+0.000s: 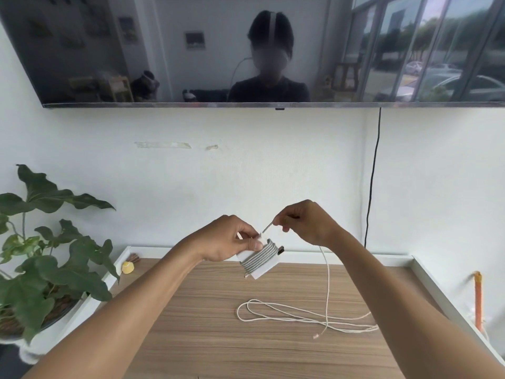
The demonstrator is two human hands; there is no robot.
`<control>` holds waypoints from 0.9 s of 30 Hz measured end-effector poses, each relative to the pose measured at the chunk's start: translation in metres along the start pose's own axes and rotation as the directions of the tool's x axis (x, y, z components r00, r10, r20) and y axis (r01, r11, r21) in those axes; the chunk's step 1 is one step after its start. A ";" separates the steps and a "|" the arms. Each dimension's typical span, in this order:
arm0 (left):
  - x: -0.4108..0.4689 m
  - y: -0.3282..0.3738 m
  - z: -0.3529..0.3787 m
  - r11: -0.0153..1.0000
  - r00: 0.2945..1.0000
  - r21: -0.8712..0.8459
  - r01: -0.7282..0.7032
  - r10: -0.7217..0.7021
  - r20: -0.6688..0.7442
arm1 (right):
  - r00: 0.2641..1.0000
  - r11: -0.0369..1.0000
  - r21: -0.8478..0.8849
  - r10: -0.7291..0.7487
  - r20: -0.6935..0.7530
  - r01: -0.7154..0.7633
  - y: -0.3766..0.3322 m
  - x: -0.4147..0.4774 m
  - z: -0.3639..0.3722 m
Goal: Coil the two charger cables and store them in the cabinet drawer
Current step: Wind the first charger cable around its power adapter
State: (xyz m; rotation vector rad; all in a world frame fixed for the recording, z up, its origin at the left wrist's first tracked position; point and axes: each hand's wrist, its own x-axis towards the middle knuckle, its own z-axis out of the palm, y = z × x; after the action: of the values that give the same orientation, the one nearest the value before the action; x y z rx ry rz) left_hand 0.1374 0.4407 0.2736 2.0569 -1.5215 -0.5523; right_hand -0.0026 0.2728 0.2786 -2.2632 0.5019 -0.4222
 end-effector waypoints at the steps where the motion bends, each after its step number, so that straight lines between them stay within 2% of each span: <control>1: 0.000 -0.002 0.002 1.000 1.000 0.022 0.007 -0.007 -0.021 | 1.000 1.000 -0.028 -0.003 0.002 0.003 -0.002 0.000 0.000; 7: 0.006 -0.013 0.006 0.997 0.967 0.063 0.049 -0.032 -0.251 | 0.998 0.989 -0.151 -0.021 -0.063 0.012 -0.010 -0.003 0.011; 13: 0.006 -0.011 0.011 0.996 0.944 0.065 0.053 -0.029 -0.327 | 0.994 0.963 -0.268 -0.059 -0.089 0.033 -0.020 -0.007 0.013; 18: 0.006 -0.008 0.009 0.996 0.940 0.063 0.066 -0.041 -0.339 | 0.991 0.930 -0.367 -0.080 -0.109 0.034 -0.031 -0.015 0.020; 23: 0.009 -0.013 0.005 0.994 0.895 -0.038 0.105 -0.111 -0.433 | 0.981 0.930 -0.367 -0.090 -0.171 0.021 -0.029 -0.021 0.030; 27: 0.010 -0.011 0.005 0.967 0.880 -0.237 0.094 -0.192 -0.435 | 0.962 0.944 -0.331 -0.091 -0.256 0.001 -0.026 -0.027 0.044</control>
State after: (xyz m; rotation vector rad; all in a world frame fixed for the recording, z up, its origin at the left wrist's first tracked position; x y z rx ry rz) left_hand 0.1456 0.4333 0.2622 1.9661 -0.9983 -0.2410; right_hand -0.0011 0.3293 0.2659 -2.5563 0.7015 -0.7222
